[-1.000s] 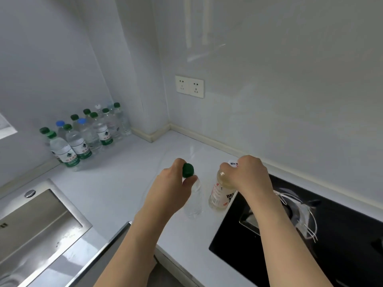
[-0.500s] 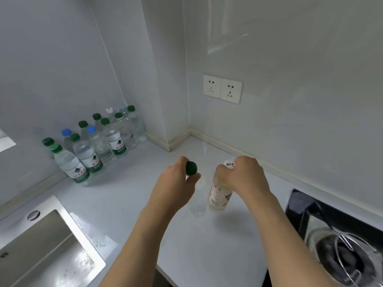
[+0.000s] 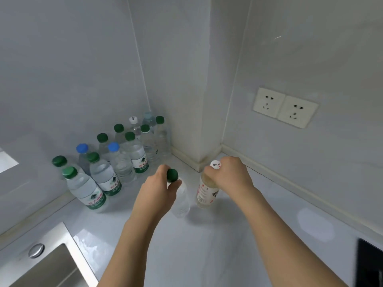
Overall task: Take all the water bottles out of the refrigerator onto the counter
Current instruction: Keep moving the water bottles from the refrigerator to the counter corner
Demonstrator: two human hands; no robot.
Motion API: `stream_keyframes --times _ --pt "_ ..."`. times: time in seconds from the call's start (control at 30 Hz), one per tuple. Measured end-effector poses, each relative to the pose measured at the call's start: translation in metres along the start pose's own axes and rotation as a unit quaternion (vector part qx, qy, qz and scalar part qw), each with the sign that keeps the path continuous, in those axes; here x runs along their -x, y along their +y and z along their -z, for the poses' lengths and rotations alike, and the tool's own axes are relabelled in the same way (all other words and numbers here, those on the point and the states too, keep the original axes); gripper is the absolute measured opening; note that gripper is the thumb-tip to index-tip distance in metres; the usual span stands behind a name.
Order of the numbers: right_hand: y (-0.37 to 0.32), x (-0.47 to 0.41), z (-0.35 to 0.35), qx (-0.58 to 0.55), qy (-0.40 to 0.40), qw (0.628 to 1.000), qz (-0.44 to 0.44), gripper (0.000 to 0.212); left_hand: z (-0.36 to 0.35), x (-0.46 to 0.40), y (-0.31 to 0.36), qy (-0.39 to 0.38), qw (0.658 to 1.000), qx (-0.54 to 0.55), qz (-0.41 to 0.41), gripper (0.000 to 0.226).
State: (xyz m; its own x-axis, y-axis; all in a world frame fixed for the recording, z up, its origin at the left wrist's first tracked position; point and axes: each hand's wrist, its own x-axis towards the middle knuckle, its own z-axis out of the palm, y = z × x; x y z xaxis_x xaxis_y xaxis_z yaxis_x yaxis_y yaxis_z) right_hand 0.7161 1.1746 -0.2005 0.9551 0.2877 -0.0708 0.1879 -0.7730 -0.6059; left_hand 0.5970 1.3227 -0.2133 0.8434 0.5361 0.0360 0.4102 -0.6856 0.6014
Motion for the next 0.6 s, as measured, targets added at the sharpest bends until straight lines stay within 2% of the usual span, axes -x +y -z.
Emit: stream_keyframes --times 0.3,0.5,0.6 --pt "-0.058 -0.089 -0.060 0.017 -0.057 0.998 0.026 0.034 0.002 -0.076 -0.053 0.011 1.000 -0.007 0.026 0.020" --pt "-0.072 -0.134 -0.084 0.016 -0.072 0.997 0.035 0.039 -0.009 -0.120 -0.069 0.013 1.000 0.012 0.018 0.023" --pt "-0.077 -0.156 -0.095 0.004 -0.081 0.995 0.051 0.036 -0.015 -0.144 -0.068 0.010 1.000 -0.006 -0.004 0.025"
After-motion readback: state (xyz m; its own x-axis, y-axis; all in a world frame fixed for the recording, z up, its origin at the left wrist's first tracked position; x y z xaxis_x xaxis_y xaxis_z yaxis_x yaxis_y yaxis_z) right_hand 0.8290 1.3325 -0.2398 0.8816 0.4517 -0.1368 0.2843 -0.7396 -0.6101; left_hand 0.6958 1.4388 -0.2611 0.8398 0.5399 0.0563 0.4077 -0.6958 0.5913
